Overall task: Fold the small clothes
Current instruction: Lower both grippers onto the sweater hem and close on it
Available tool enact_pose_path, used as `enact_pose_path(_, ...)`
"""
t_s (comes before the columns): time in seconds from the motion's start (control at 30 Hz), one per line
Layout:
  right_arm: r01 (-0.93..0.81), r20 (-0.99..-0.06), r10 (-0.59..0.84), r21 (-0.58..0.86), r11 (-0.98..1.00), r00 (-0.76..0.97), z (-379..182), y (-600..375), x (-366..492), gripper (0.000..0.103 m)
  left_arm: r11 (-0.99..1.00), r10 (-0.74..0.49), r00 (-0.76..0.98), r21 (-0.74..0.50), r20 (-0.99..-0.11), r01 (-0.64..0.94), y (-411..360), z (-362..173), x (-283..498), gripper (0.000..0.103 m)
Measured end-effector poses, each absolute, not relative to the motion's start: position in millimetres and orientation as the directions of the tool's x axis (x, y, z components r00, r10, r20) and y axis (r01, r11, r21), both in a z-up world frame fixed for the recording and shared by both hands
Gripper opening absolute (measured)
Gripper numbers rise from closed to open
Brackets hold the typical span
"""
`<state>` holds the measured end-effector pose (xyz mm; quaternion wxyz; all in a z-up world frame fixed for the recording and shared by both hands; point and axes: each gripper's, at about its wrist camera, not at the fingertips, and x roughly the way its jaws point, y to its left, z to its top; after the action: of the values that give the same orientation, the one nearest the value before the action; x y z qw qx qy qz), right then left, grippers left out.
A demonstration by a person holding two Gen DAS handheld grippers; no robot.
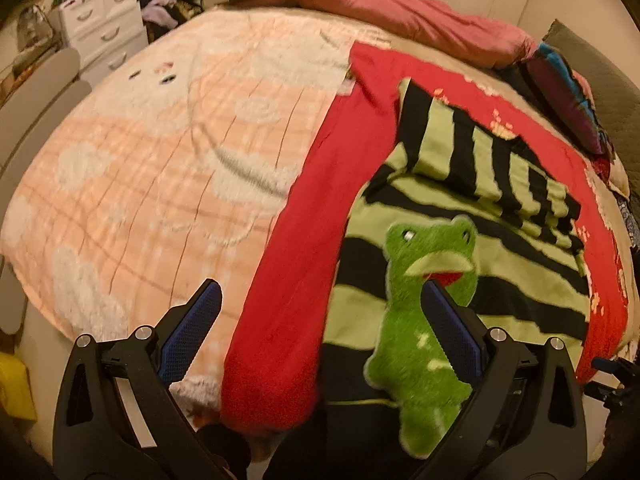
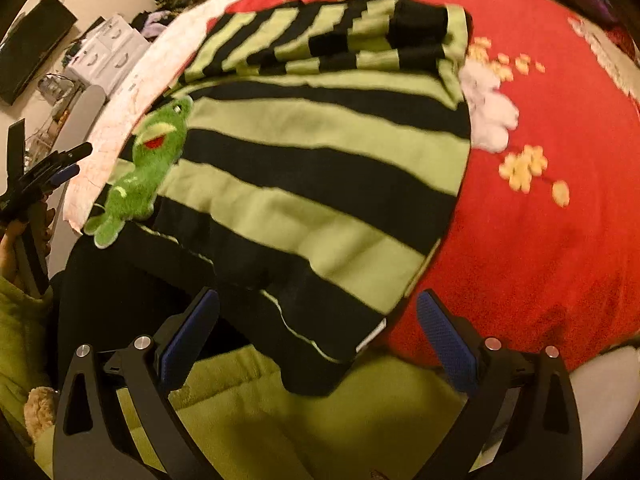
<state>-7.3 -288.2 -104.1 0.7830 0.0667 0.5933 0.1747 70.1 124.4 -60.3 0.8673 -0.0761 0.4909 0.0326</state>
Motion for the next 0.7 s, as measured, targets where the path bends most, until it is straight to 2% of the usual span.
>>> enact_pose_path(0.37,-0.191,-0.936,0.343,0.324,0.926,0.073,-138,-276,-12,0.098,0.991,-0.034,0.405,-0.082,-0.914,-0.101,126,-92,59,0.094)
enact_pose_path(0.7,-0.199,-0.933,0.360,0.354,0.914,-0.009,-156,-274,-15,0.098,0.982,-0.146,0.339,-0.178,-0.929,-0.065,125,-113,54,0.093)
